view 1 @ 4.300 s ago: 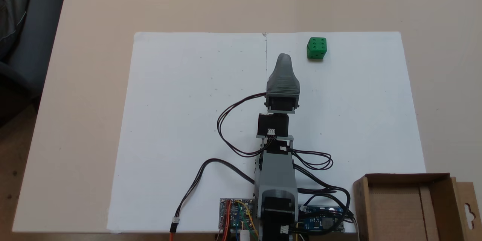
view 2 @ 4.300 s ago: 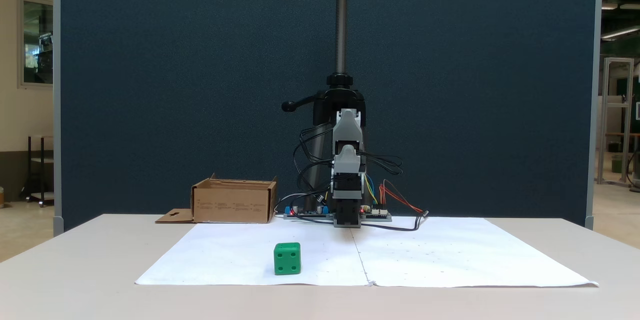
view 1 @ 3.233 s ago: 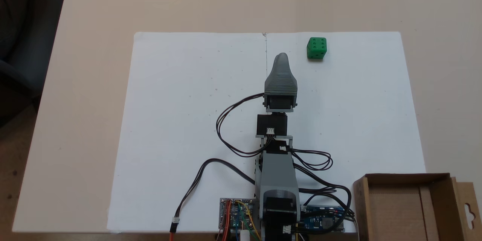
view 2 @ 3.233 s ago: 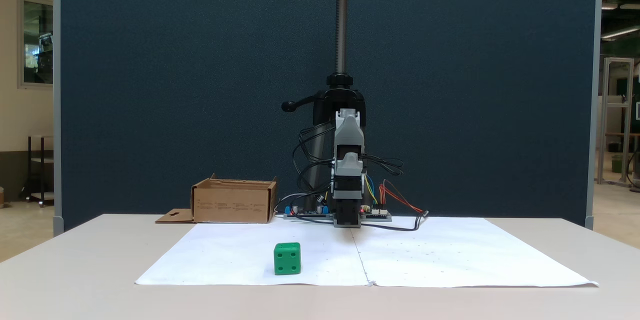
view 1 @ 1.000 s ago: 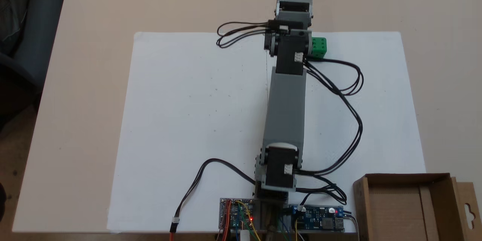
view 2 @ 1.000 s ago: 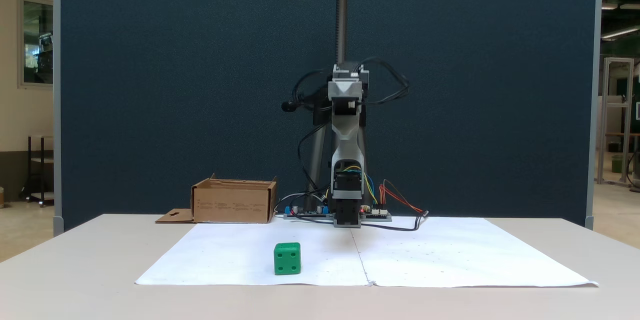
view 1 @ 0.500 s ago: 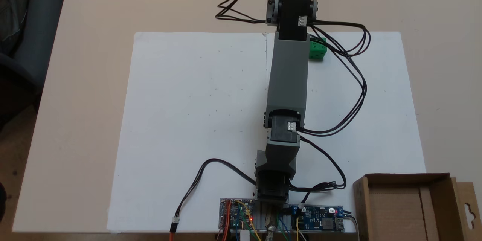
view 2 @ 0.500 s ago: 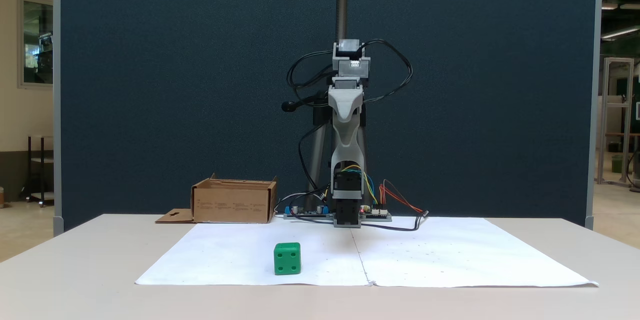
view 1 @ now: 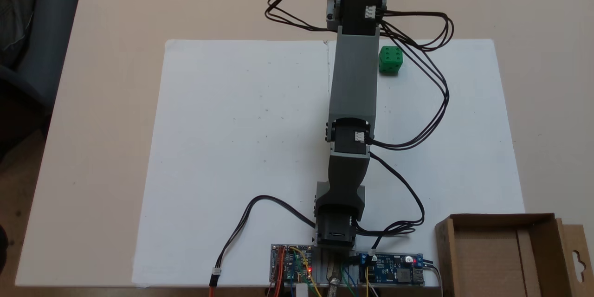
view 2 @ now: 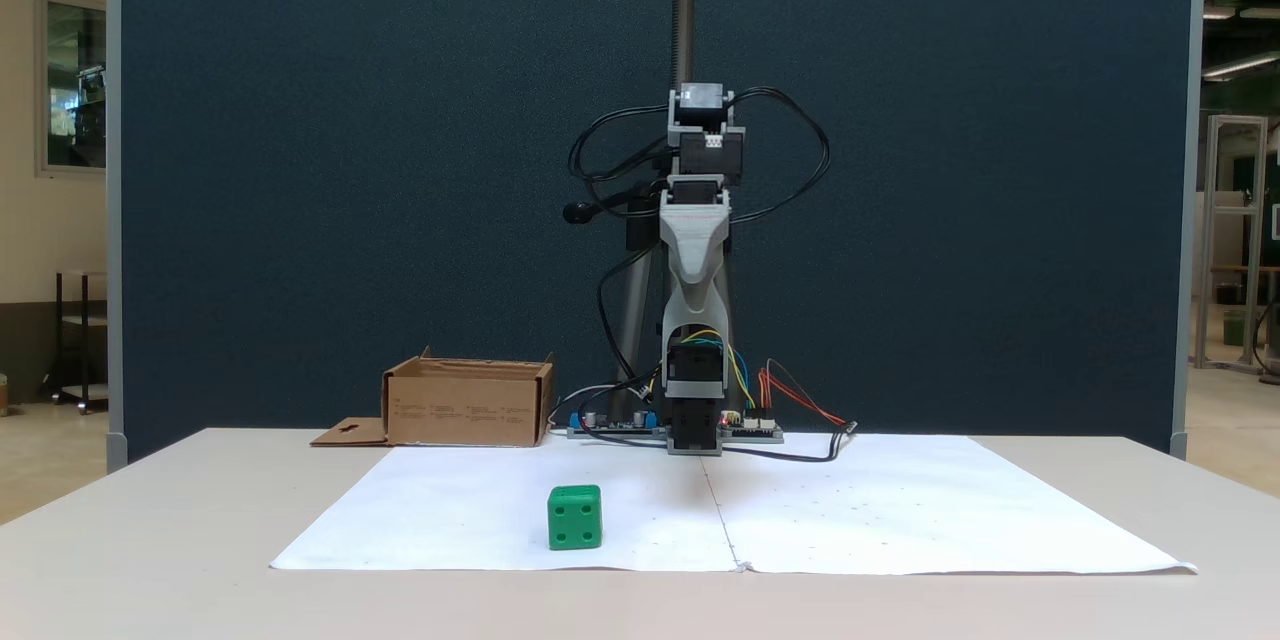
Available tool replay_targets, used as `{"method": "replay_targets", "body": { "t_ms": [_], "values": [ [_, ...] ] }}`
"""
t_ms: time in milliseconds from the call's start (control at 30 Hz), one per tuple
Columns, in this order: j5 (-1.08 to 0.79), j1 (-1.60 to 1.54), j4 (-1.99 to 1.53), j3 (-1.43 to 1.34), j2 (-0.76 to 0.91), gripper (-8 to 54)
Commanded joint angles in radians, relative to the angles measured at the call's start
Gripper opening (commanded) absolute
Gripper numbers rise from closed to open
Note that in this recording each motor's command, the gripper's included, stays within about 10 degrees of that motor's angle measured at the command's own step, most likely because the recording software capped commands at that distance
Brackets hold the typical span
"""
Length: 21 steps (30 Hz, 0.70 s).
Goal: Grasp a green dice and put it in the bin.
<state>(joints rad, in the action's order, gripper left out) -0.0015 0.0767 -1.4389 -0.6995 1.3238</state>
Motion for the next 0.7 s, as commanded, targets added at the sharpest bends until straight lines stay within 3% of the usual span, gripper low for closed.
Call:
{"method": "replay_targets", "body": {
  "t_ms": [0,667],
  "values": [
    [-0.069,0.038,-0.175,0.067,0.005,43.4],
    [-0.218,0.258,-0.187,0.325,-0.236,44.7]
  ]
}}
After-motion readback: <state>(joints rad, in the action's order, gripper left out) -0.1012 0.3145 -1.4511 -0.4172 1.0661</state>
